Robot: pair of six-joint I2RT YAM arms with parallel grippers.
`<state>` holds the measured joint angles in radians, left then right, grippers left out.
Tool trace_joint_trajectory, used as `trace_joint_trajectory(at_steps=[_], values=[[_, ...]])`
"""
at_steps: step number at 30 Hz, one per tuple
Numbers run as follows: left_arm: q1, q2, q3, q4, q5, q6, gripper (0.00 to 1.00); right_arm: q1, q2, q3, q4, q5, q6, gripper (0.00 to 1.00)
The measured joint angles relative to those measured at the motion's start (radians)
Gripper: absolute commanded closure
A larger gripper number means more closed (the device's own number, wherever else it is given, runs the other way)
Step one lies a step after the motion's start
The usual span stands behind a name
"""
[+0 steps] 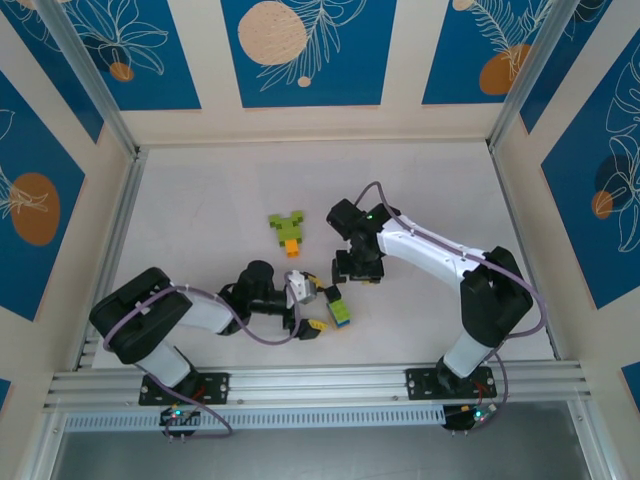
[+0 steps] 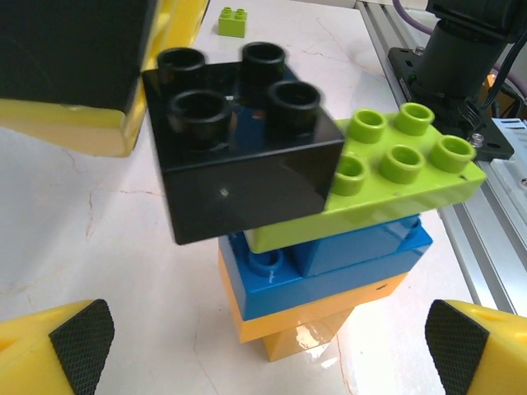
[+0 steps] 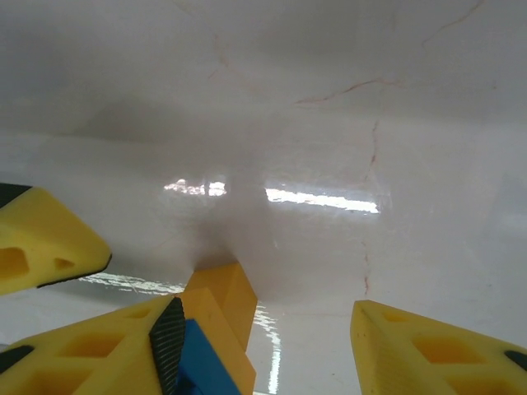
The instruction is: Assemble a carrot with lego
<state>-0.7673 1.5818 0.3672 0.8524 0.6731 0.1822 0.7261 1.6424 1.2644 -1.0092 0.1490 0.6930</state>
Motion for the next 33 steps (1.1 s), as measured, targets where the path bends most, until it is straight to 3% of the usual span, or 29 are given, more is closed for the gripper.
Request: trace_joint_trajectory(at_steps=[12,33], values=[[0.000,0.068,0.067,0.001,0.011,-0.001,0.01,0.046,0.000,0.013,0.007,-0.024,-0.010,0.43],[0.004,0.124,0.133,0.051,0.109,-0.035,0.01,0.004,0.009,0.121,-0.017,0.040,-0.024,0.42]])
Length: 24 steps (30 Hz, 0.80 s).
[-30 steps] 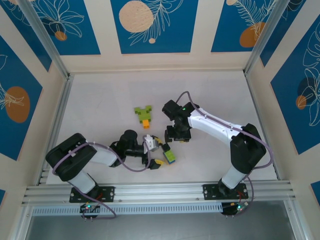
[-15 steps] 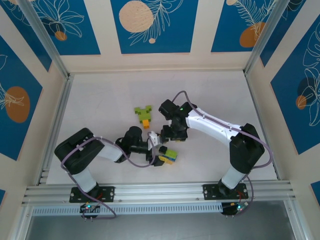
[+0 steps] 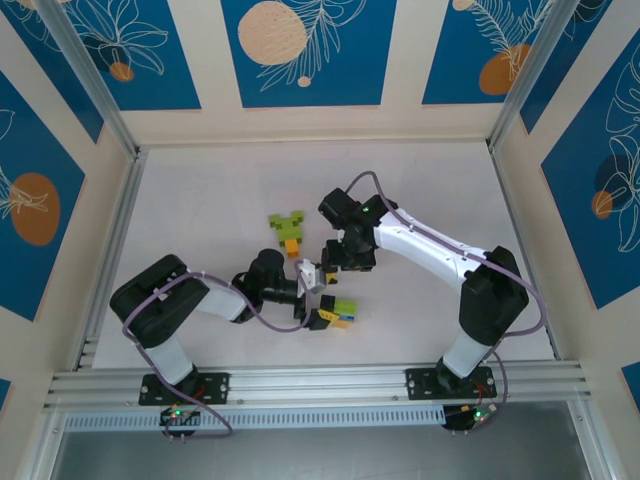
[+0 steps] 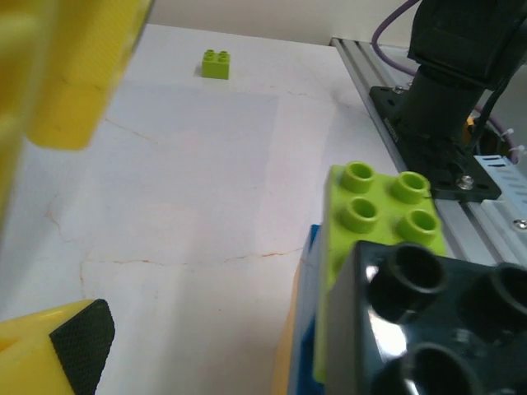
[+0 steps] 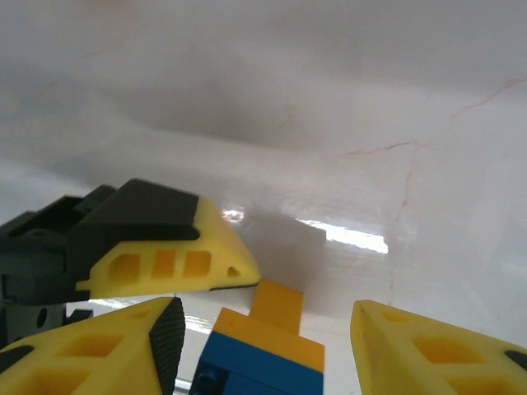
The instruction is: Assemble a carrot with lego
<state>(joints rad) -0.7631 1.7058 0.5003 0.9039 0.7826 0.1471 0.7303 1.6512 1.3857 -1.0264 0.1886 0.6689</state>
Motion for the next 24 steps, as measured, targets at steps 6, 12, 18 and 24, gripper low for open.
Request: trace_joint_trajectory(at_steps=[6,12,18,24], values=[[-0.008,0.000,0.000,0.027,0.035,-0.019,0.07,-0.154,-0.176,-0.106,-0.049,0.104,0.071,0.42],[-0.044,0.000,0.000,0.046,0.067,-0.038,0.31,-0.325,-0.397,-0.356,-0.085,0.126,0.138,0.43],[-0.057,0.000,0.001,0.046,0.089,-0.034,0.53,-0.456,-0.518,-0.526,-0.108,0.091,0.168,0.44],[-0.057,0.005,0.003,0.055,0.088,-0.020,0.65,-0.578,-0.544,-0.537,-0.119,0.046,0.169,0.41]])
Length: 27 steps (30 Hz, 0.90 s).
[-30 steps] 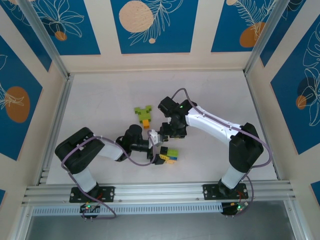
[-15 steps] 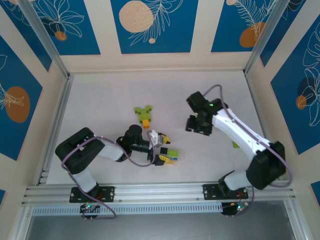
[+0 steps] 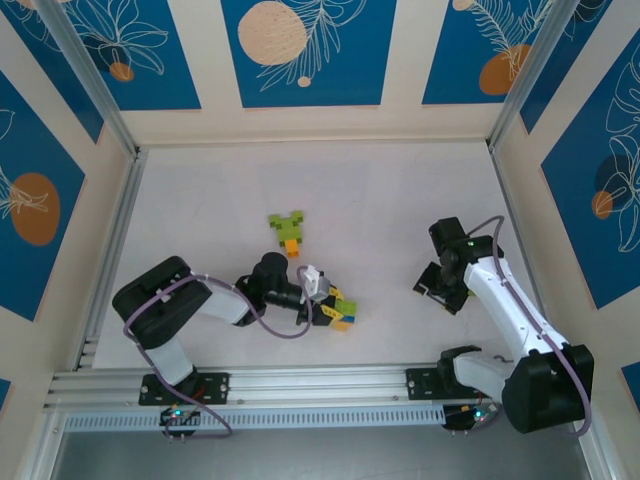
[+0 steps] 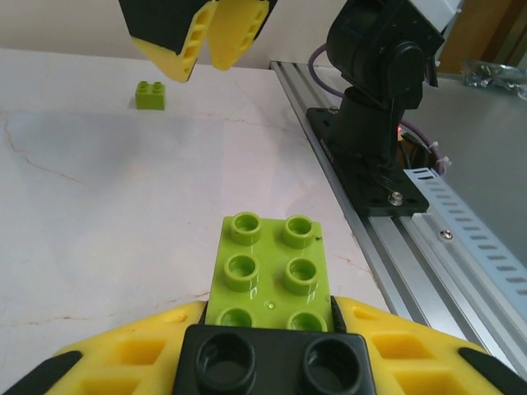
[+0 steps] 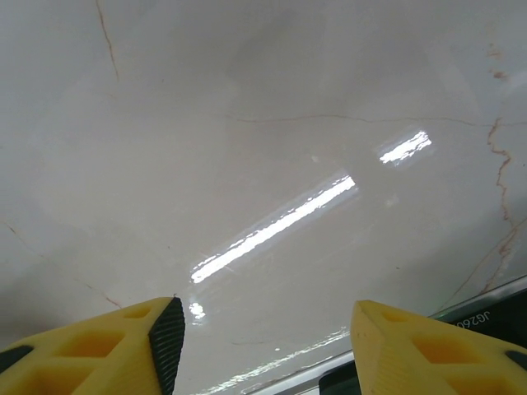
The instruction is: Assemble a carrot with lego
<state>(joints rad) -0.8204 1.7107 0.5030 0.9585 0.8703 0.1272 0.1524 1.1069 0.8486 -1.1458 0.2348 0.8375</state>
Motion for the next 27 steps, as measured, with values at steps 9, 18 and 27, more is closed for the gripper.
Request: trace_joint_trajectory(at_steps=[9,18,27], values=[[0.000,0.035,0.037,0.004,-0.006,0.011,0.68,-0.340,0.061,0.000,0.048,-0.153,-0.087,0.41],[0.052,0.032,0.008,0.046,-0.024,0.039,0.69,-0.512,0.208,-0.002,0.099,-0.219,-0.136,0.41],[0.085,0.045,-0.007,0.095,-0.014,0.040,0.69,-0.598,0.241,-0.006,0.142,-0.147,-0.135,0.40]])
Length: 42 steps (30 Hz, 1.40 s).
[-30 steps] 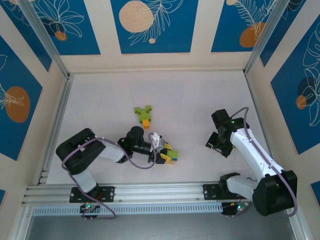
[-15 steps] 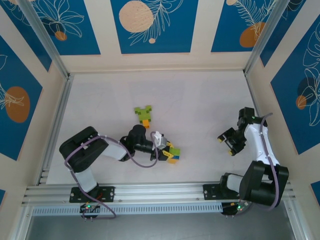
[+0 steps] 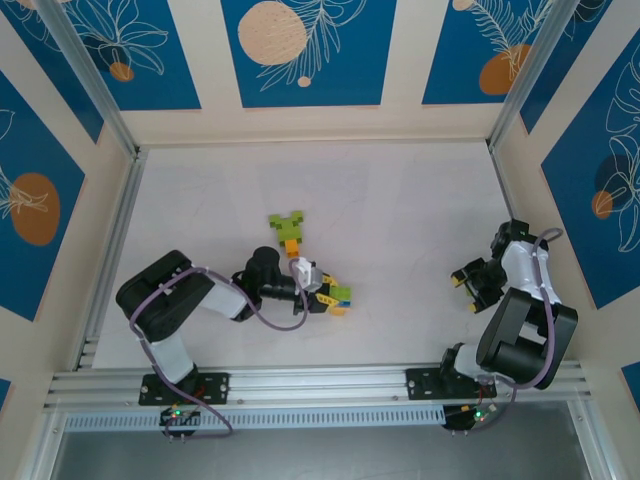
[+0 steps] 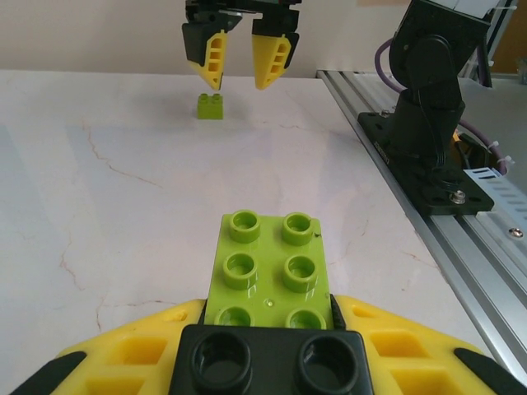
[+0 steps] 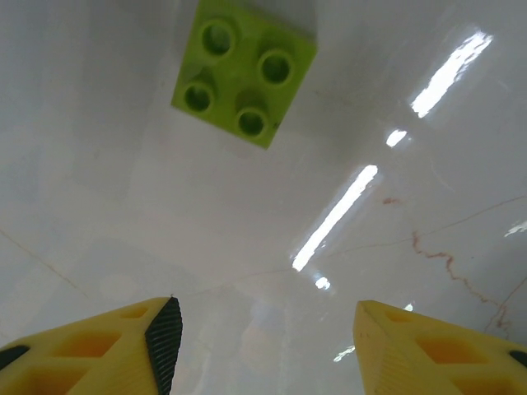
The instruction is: Assemble a carrot with lego
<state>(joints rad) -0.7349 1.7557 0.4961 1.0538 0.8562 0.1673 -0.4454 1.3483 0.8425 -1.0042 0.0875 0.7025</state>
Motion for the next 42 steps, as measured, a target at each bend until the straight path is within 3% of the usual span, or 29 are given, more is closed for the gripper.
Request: trace_joint_trajectory(at_steps=[8,31,38,42], values=[[0.000,0.000,-0.005,0.009,0.000,0.000,0.69,-0.086,0.087,0.084,-0.001,0.044,-0.001,0.40],[-0.001,-0.004,-0.005,0.001,0.000,0.000,0.69,-0.050,0.300,0.147,0.077,0.039,0.064,0.41],[-0.002,-0.007,-0.005,-0.006,0.000,0.001,0.69,-0.025,0.327,0.169,0.096,0.039,0.085,0.55],[-0.002,-0.007,-0.005,-0.006,0.000,0.001,0.69,-0.025,0.327,0.172,0.096,0.040,0.082,0.57]])
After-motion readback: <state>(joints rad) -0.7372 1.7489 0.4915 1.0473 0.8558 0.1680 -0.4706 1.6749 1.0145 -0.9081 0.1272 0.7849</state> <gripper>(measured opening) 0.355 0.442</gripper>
